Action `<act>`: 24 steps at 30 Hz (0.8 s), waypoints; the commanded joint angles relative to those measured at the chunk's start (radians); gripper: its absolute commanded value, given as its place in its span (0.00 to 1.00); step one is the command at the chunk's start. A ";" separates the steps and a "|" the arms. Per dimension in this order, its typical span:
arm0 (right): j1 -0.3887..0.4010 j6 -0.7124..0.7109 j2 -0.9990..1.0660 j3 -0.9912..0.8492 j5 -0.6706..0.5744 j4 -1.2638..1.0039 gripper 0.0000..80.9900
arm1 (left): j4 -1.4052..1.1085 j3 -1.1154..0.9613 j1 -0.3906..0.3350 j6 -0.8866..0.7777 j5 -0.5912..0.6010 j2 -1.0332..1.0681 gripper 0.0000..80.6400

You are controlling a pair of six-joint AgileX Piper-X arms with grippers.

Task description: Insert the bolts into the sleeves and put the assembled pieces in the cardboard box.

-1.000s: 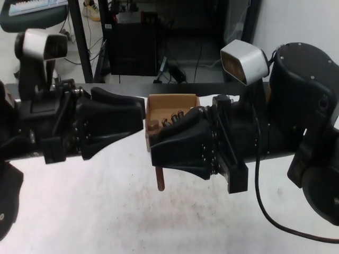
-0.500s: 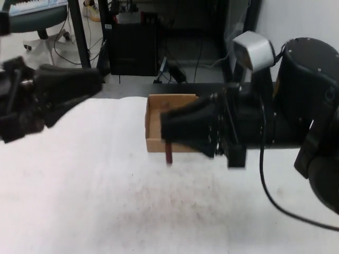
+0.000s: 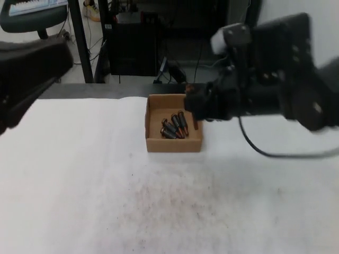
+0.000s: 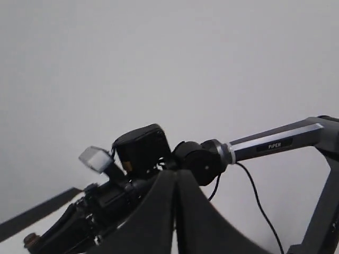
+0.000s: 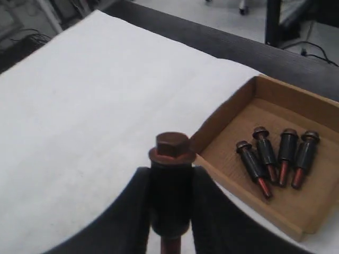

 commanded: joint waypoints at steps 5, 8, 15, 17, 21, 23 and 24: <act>-0.007 -0.010 0.294 -0.328 0.056 0.192 0.01 | -0.007 0.115 0.002 0.002 -0.134 -0.089 0.00; -0.007 -0.010 0.410 -0.470 0.083 0.258 0.01 | -0.005 0.144 0.002 0.002 -0.148 -0.095 0.00; -0.007 -0.010 0.604 -0.739 0.116 0.398 0.01 | -0.005 0.162 0.002 0.002 -0.152 -0.095 0.00; -0.007 -0.010 0.633 -0.782 0.127 0.410 0.01 | -0.005 0.162 0.002 0.004 -0.152 -0.095 0.00; -0.007 -0.010 0.670 -0.830 0.129 0.411 0.01 | -0.005 0.162 0.002 0.019 -0.152 -0.095 0.00; -0.007 -0.010 0.686 -0.841 0.134 0.411 0.01 | -0.005 0.162 0.002 0.019 -0.152 -0.095 0.00; -0.007 -0.010 0.695 -0.846 0.138 0.411 0.01 | -0.005 0.162 0.002 0.019 -0.152 -0.095 0.00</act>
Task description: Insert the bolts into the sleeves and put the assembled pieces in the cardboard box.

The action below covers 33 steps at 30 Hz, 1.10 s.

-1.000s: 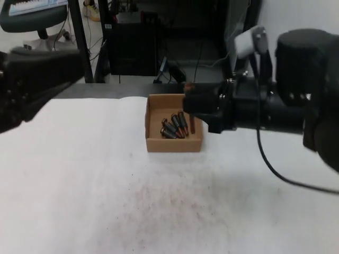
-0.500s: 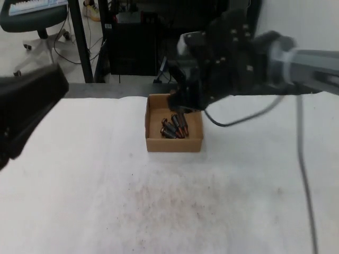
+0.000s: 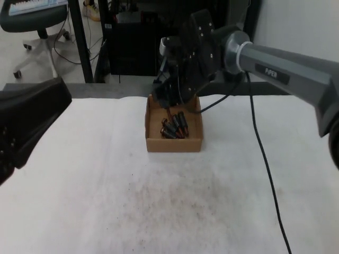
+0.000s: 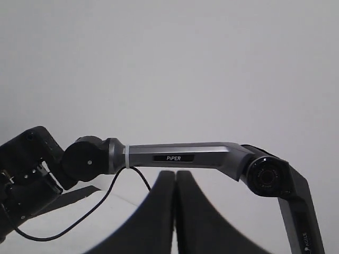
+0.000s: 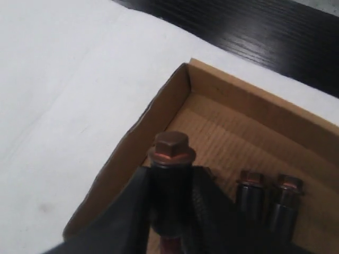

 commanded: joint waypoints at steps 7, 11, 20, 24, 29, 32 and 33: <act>-0.004 -0.006 0.036 -0.031 0.035 -0.018 0.01 | -0.007 0.000 0.001 0.011 -0.006 -0.010 0.00; -0.004 -0.006 0.036 -0.031 0.035 -0.049 0.05 | -0.006 0.000 0.001 0.011 -0.006 -0.010 0.00; -0.004 0.033 0.033 -0.031 0.076 -0.053 0.50 | -0.006 0.000 0.001 0.011 -0.006 -0.010 0.00; -0.004 0.033 0.027 -0.031 0.083 -0.045 0.44 | -0.006 0.000 0.001 0.011 -0.006 -0.010 0.00; -0.004 -0.013 -0.025 -0.031 0.091 0.031 0.02 | -0.006 0.000 0.001 0.021 -0.005 -0.010 0.00; -0.004 -0.078 -0.089 -0.031 0.094 0.092 0.01 | -0.006 0.000 0.001 0.051 -0.012 -0.010 0.00; -0.004 -0.096 -0.113 -0.031 0.106 0.116 0.01 | -0.006 0.000 0.001 0.059 -0.025 -0.010 0.00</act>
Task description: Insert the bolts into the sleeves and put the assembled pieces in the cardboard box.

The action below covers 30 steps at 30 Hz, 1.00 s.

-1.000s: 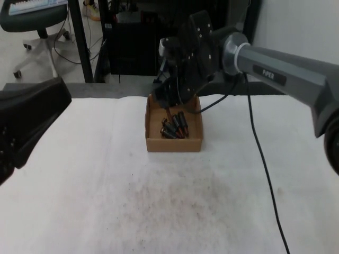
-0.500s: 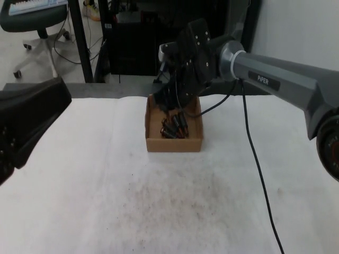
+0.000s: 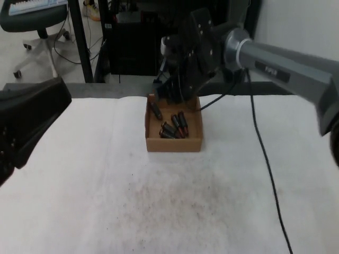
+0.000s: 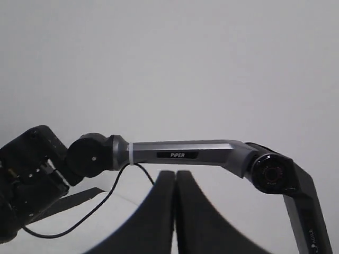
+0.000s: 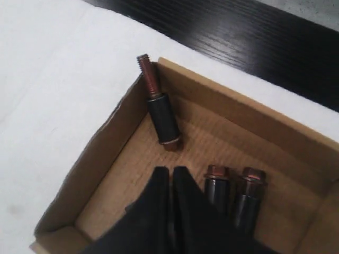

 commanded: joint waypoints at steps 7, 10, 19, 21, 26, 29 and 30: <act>-0.032 -0.079 -0.308 0.129 0.041 0.119 0.01 | -0.007 0.000 0.001 0.126 -0.203 -0.010 0.00; -0.056 -0.077 -0.439 0.252 0.041 0.060 0.01 | 0.010 0.000 0.001 0.160 -0.236 -0.010 0.00; -0.139 0.000 -0.951 0.798 0.057 -0.066 0.01 | 0.378 0.000 0.001 0.424 -0.510 -0.086 0.00; -0.170 0.048 -1.110 0.934 0.076 -0.120 0.01 | 0.586 0.000 0.001 0.571 -0.753 -0.158 0.00; -0.241 0.061 -1.558 1.254 0.208 -0.176 0.01 | 1.032 0.000 -0.001 0.829 -1.249 -0.353 0.00; -0.279 0.061 -1.785 1.381 0.207 -0.179 0.01 | 1.154 0.000 -0.001 0.832 -1.299 -0.437 0.00; -0.291 0.061 -1.836 1.421 0.207 -0.177 0.01 | 1.188 0.002 -0.001 0.832 -1.299 -0.458 0.00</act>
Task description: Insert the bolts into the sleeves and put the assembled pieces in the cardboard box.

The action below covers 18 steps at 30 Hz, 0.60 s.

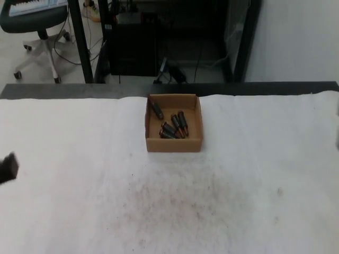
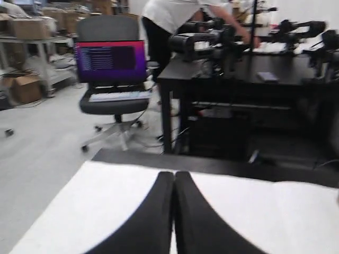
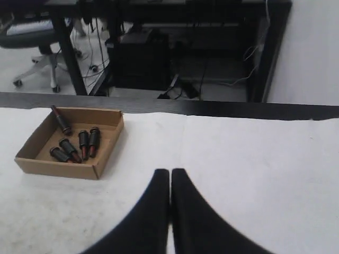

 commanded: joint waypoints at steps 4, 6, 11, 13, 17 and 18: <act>-0.059 0.007 -0.276 0.215 0.013 -0.005 0.01 | 0.270 -0.001 -0.001 0.030 -0.067 -0.098 0.00; -0.067 0.023 -0.327 0.277 0.013 -0.002 0.01 | 0.342 -0.001 -0.001 -0.029 -0.067 -0.098 0.00; -0.068 0.191 -0.358 0.390 0.034 -0.006 0.01 | 0.388 0.003 -0.001 -0.218 -0.056 -0.098 0.00; -0.068 0.217 -0.358 0.408 0.114 -0.001 0.01 | 0.434 0.015 -0.001 -0.246 -0.037 -0.098 0.00; -0.068 0.235 -0.358 0.414 0.308 0.002 0.01 | 0.491 0.053 -0.001 -0.334 -0.037 -0.098 0.00; -0.068 0.250 -0.358 0.414 0.329 0.002 0.01 | 0.490 0.061 -0.001 -0.337 -0.037 -0.098 0.00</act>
